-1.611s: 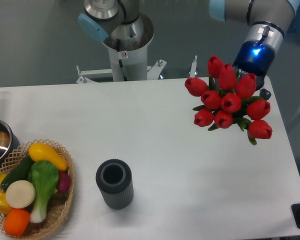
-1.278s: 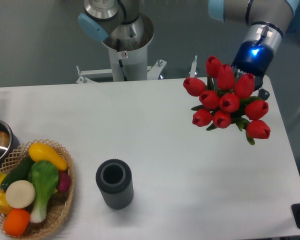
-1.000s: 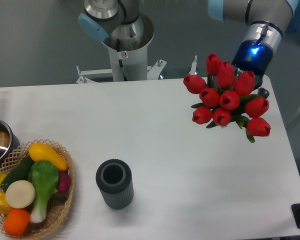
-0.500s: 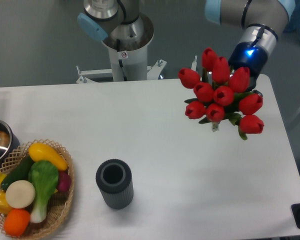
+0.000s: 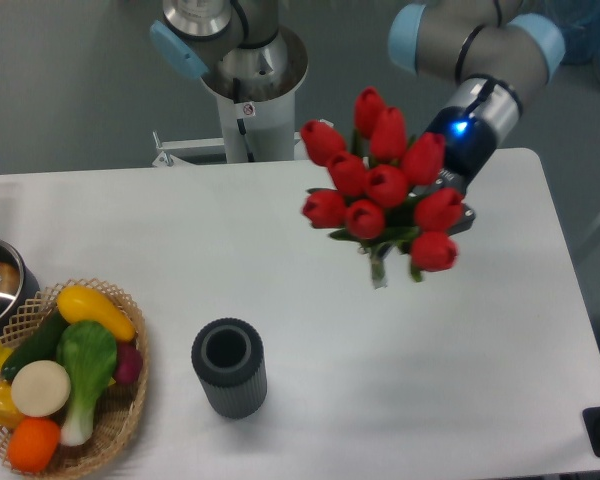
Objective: Insert the flowers into the vase
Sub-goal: 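Carry the tulip bouquet over the black vase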
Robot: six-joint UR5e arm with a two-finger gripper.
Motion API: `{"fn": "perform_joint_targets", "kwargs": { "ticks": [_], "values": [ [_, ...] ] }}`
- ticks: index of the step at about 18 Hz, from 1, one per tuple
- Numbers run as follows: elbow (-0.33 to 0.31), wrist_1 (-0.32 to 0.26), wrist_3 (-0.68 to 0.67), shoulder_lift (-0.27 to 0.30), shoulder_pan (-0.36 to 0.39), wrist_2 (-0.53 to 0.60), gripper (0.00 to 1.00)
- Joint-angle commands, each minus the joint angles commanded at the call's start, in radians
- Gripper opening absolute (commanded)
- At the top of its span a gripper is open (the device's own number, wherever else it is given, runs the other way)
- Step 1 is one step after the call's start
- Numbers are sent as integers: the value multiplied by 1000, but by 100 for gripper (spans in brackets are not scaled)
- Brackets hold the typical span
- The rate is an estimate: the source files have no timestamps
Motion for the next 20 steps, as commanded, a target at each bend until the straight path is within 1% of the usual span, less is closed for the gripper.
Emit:
{"fn": "perform_joint_targets", "kwargs": {
  "ticks": [3, 5, 9, 13, 17, 20],
  "values": [
    [-6, 2, 17, -8, -34, -14, 17],
    [-11, 5, 20, -9, -37, -58, 14],
    [-5, 8, 54, -46, -84, -111, 14],
    [-41, 8, 106, -49, -109, -120, 14],
    [-40, 6, 121, -61, -138, -143, 14],
    [-40, 5, 120, -63, -141, -143, 14]
  ]
}}
